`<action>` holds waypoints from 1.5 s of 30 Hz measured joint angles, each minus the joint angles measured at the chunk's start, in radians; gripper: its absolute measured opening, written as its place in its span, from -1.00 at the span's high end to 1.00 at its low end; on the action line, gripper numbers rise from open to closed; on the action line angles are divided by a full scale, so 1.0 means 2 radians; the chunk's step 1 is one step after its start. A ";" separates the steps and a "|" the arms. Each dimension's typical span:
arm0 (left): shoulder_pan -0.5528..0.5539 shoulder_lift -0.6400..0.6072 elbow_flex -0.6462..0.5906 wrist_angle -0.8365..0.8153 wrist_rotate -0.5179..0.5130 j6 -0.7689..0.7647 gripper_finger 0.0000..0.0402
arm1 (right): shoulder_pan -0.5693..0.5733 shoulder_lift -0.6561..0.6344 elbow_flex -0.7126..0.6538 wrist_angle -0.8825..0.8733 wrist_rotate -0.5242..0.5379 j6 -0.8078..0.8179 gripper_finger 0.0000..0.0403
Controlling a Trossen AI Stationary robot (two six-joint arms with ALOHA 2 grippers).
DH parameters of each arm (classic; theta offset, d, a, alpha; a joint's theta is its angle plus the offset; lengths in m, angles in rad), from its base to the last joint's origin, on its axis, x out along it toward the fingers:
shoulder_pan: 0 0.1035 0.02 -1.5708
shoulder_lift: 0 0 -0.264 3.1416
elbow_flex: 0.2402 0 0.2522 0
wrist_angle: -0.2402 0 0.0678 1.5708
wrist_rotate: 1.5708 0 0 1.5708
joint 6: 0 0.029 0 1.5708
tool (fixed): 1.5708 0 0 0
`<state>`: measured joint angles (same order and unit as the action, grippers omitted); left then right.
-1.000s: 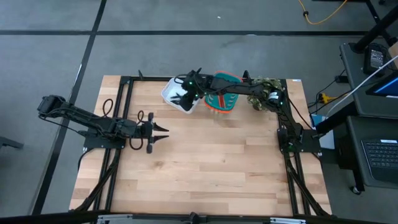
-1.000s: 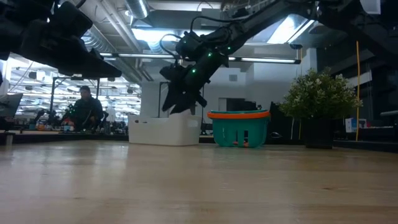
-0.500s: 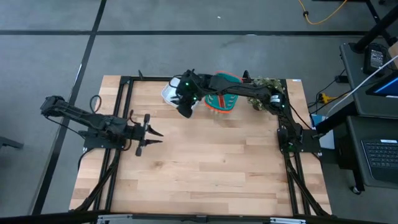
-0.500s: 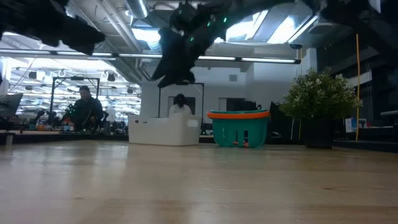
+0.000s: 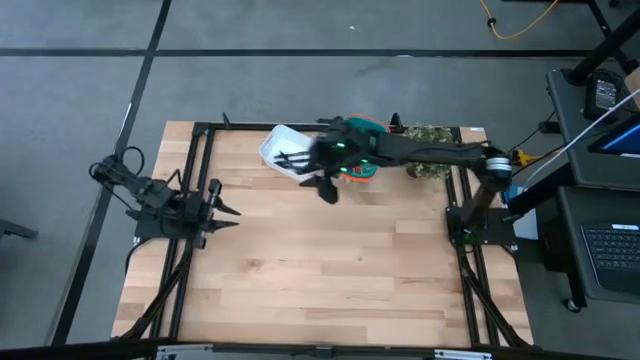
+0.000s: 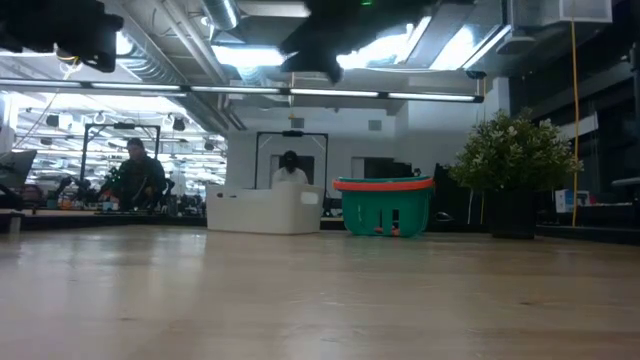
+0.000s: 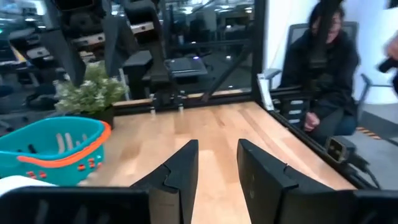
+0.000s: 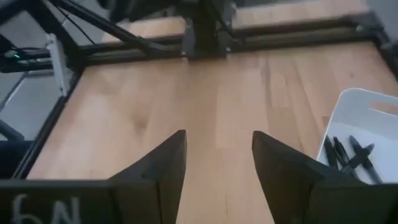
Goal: Sort pens & pencils
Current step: Return to Home Position
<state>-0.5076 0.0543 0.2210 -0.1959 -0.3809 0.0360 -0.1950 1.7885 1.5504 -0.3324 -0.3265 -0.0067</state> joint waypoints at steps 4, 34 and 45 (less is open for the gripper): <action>-0.026 -0.011 -0.020 0.005 -0.003 0.002 0.48 | 0.018 -0.110 -0.140 0.108 0.000 0.005 0.09; -0.074 -0.004 -0.085 0.059 0.040 0.000 0.48 | 0.149 -0.356 -0.467 0.354 0.047 0.006 0.09; -0.063 -0.004 -0.085 0.059 0.046 -0.003 0.48 | 0.148 -0.476 -0.534 0.350 0.054 -0.013 0.09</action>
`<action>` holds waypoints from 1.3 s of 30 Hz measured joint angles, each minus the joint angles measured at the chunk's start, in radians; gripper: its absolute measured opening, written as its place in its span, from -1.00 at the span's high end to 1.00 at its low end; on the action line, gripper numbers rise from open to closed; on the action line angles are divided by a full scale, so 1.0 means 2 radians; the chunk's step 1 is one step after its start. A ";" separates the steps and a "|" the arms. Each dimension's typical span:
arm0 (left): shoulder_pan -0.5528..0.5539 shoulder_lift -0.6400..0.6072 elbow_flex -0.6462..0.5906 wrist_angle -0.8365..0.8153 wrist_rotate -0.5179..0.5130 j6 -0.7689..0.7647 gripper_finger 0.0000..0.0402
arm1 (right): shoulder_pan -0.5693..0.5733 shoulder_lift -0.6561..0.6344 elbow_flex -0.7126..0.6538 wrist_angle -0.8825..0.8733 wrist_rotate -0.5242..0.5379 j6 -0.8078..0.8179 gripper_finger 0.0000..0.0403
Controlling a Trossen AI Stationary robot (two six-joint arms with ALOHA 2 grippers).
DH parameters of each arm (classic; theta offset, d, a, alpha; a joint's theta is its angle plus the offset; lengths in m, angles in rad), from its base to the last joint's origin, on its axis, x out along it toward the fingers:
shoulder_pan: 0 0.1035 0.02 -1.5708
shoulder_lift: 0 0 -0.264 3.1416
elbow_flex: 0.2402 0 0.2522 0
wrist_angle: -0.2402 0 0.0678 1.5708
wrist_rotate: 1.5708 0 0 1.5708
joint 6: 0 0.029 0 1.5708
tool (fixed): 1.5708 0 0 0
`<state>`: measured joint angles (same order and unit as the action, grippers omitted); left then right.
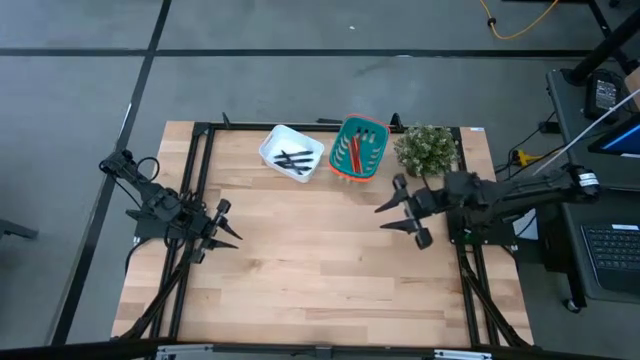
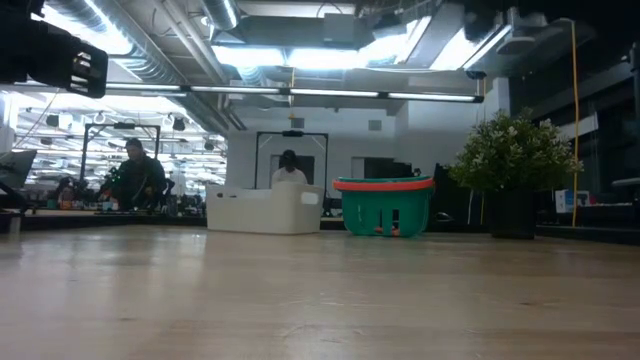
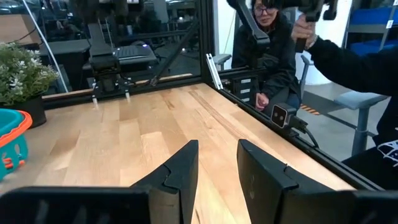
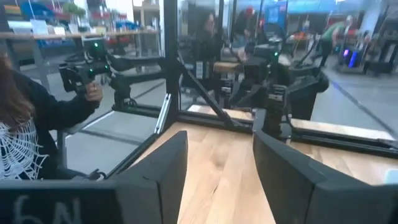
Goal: Sort pens & pencils
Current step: Return to Home Position
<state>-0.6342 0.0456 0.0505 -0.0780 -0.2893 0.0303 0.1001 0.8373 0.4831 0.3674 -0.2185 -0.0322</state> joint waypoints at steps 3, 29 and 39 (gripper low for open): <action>0.000 0.000 0.000 0.000 0.000 0.000 0.48 | 0.000 -0.053 -0.066 0.042 0.000 0.014 0.09; 0.073 0.000 0.000 0.002 -0.034 0.003 0.48 | 0.001 -0.107 -0.238 0.209 0.034 0.015 0.09; 0.074 0.000 0.000 0.002 -0.033 0.003 0.47 | 0.001 -0.107 -0.237 0.213 0.034 0.040 0.09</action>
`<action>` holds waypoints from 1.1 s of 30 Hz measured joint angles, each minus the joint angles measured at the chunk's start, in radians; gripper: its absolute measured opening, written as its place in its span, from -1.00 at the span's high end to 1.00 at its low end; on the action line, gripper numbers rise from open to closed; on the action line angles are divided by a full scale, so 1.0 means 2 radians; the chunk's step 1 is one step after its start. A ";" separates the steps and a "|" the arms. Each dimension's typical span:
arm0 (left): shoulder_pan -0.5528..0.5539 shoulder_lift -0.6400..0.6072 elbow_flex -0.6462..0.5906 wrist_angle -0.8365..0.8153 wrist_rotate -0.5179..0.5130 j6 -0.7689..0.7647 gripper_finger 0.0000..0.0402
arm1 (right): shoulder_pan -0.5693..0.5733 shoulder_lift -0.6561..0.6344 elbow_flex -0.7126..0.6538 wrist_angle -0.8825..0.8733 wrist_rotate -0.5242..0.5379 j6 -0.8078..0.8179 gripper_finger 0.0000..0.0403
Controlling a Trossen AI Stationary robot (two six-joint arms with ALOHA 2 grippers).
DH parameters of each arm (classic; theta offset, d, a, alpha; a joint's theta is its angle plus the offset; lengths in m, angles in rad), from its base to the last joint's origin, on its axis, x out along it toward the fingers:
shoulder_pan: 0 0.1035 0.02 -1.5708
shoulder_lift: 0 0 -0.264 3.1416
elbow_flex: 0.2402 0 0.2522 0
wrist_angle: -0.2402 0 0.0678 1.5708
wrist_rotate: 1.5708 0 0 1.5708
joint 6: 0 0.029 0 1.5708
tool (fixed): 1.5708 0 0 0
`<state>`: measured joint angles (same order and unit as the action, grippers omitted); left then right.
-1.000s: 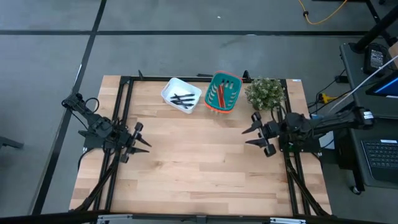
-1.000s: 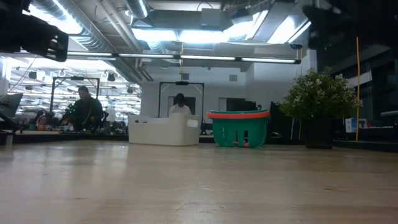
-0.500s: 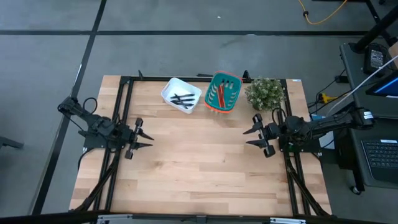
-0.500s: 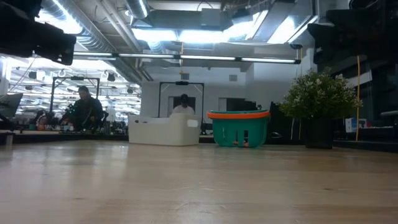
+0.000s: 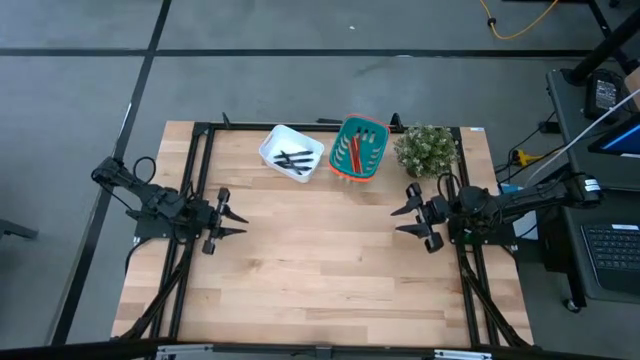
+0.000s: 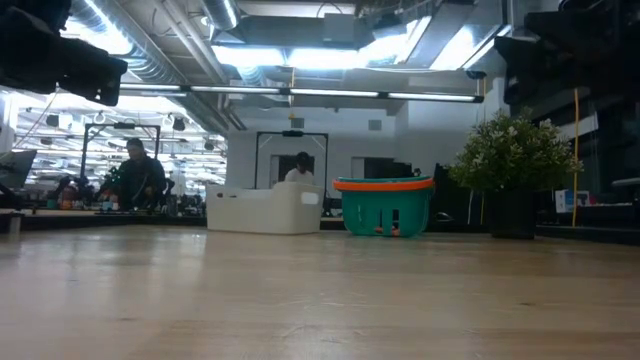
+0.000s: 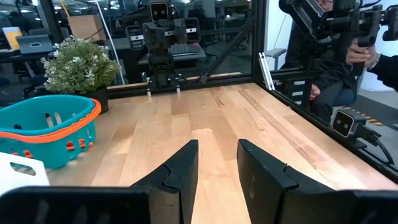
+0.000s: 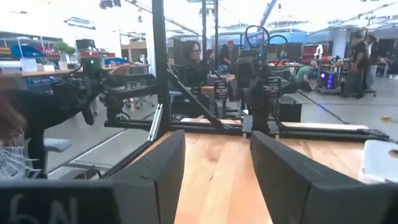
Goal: Sort pens & pencils
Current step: Return to Home Position
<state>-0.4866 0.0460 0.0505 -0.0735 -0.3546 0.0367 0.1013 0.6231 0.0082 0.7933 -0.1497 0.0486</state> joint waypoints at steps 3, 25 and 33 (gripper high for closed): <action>0.000 0.000 0.000 0.000 0.000 0.000 0.47 | 0.000 0.000 0.000 -0.005 0.000 0.027 0.09; 0.081 -0.004 -0.022 0.067 0.001 0.000 0.47 | 0.000 0.000 0.000 -0.006 0.040 0.011 0.09; 0.081 -0.004 -0.022 0.067 0.001 0.000 0.47 | 0.000 0.000 0.000 -0.006 0.039 0.011 0.09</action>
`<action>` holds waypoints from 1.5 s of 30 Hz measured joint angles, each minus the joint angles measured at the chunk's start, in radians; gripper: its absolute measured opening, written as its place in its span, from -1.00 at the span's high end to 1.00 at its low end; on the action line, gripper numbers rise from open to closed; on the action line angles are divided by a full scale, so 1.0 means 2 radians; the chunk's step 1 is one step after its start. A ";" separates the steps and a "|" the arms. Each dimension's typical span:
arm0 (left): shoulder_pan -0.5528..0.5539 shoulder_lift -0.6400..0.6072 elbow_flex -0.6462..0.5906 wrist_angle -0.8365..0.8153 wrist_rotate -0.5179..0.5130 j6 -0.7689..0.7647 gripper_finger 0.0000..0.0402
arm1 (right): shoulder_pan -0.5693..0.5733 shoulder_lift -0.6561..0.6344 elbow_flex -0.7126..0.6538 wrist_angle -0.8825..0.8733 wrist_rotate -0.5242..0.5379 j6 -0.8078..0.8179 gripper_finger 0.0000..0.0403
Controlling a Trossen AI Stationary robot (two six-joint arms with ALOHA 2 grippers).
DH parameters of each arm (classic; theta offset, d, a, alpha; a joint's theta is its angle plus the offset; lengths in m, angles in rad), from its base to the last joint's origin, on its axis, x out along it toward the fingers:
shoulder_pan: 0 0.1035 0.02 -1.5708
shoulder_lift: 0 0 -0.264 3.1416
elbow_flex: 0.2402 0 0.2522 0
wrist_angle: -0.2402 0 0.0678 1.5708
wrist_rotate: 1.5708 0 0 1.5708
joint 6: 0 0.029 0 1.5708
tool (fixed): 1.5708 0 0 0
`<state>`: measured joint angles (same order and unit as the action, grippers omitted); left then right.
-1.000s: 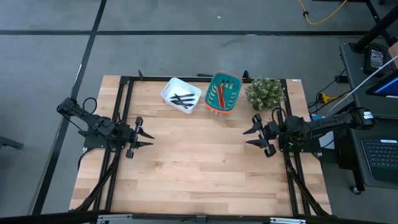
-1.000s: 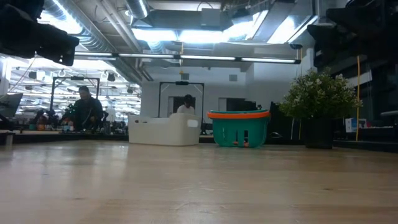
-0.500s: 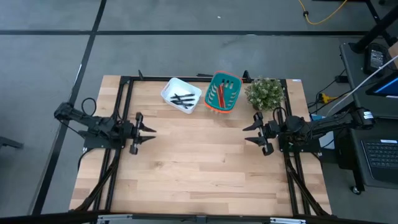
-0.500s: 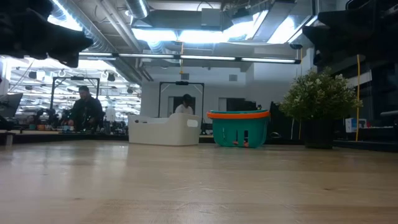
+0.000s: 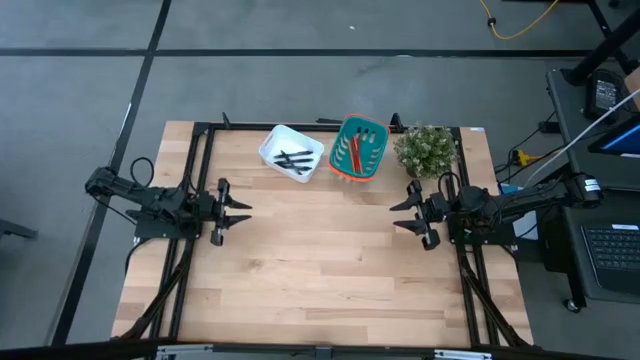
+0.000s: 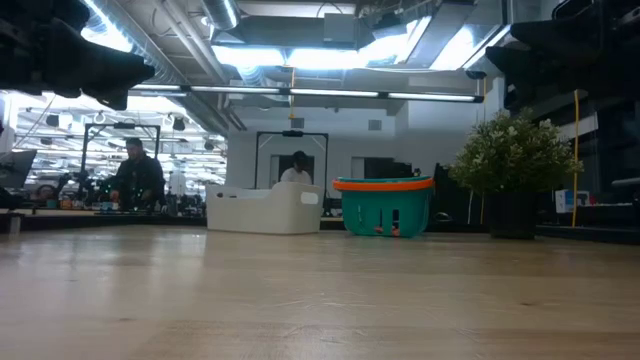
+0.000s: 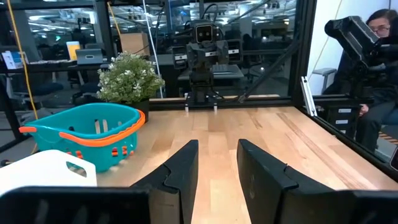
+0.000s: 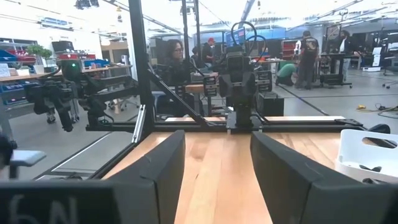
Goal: Sort pens & pencils
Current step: Return to Home Position
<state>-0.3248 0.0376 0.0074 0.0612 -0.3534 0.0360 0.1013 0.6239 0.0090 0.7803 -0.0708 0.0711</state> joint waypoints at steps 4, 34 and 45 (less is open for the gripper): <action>0.000 0.000 0.000 0.000 0.000 0.000 0.47 | 0.000 0.000 0.000 0.000 -0.001 0.000 0.09; 0.000 0.000 0.000 0.000 0.000 0.000 0.47 | -0.203 -0.311 -0.001 -0.279 -0.096 -0.003 0.09; 0.000 0.000 0.000 0.000 0.000 0.000 0.47 | -0.236 -0.310 -0.001 -0.260 -0.109 -0.002 0.09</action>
<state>-0.3249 0.0380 0.0078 0.0620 -0.3542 0.0360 -0.3710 0.0034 0.0071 0.2605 -0.2882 0.0681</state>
